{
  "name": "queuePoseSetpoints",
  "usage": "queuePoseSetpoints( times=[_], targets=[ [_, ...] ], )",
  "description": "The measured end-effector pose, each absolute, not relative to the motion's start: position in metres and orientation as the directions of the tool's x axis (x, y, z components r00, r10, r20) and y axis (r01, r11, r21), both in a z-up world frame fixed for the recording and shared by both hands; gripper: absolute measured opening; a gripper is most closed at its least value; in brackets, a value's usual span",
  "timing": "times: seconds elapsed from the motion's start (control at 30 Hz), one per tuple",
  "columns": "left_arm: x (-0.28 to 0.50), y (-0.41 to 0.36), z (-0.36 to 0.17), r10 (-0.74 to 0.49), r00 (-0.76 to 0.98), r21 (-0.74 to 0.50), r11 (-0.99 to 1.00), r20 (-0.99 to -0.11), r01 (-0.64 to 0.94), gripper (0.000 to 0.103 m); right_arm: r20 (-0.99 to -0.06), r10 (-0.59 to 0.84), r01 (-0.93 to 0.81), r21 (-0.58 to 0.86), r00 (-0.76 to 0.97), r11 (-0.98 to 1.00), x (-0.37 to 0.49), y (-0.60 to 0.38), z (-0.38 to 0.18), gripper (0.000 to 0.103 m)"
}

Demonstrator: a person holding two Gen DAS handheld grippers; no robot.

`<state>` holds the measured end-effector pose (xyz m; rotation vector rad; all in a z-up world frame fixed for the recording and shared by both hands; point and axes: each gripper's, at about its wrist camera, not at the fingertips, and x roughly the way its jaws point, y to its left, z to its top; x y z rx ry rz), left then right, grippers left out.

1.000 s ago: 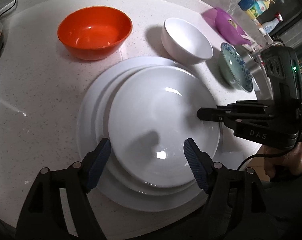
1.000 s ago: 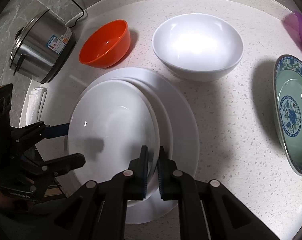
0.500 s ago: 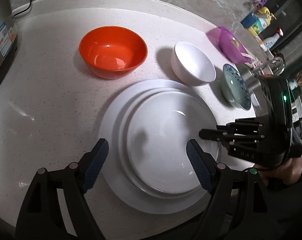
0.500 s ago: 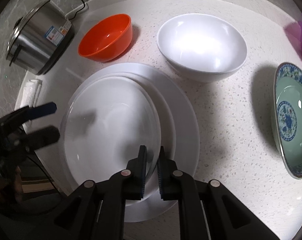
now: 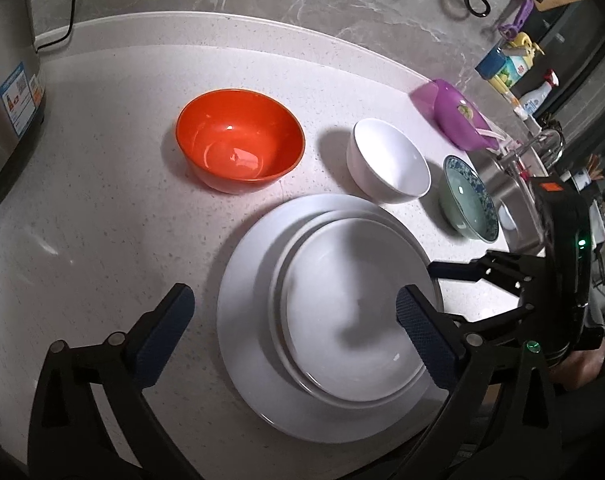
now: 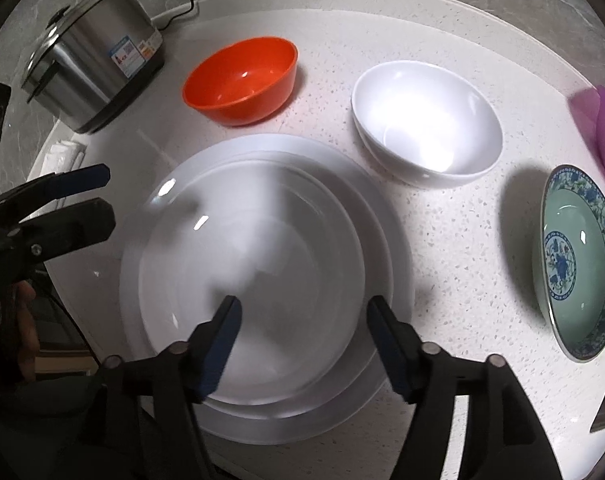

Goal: Organize plates and bowls
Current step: 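Open both grippers and release the white plate on the stack, then move both tools to the blue-and-white patterned green plate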

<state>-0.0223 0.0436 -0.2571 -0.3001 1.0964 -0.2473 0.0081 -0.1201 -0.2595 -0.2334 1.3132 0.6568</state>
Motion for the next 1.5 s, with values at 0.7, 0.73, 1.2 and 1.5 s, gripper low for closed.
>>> queuePoseSetpoints(
  times=[0.7, 0.73, 1.2, 1.5],
  targets=[
    [0.016, -0.031, -0.221, -0.455, 0.359, -0.414, 0.891, -0.815, 0.188, 0.102, -0.771, 0.43, -0.183, 0.392, 0.47, 0.902, 0.045, -0.314, -0.159, 0.082],
    [0.018, -0.038, -0.22, -0.451, 0.359, -0.413, 0.893, -0.817, 0.181, 0.102, -0.768, 0.437, -0.171, 0.406, 0.467, 0.898, 0.045, -0.323, -0.159, 0.082],
    [0.054, -0.195, -0.24, -0.387, 0.337, -0.383, 0.92, -0.858, 0.081, 0.101, -0.758, 0.588, -0.188, 0.558, 0.281, 0.809, 0.118, -0.423, -0.221, 0.08],
    [0.087, -0.239, -0.274, -0.367, 0.288, -0.361, 0.93, -0.885, 0.074, 0.1, -0.75, 0.642, -0.191, 0.614, 0.163, 0.766, 0.146, -0.43, -0.259, 0.063]
  ],
)
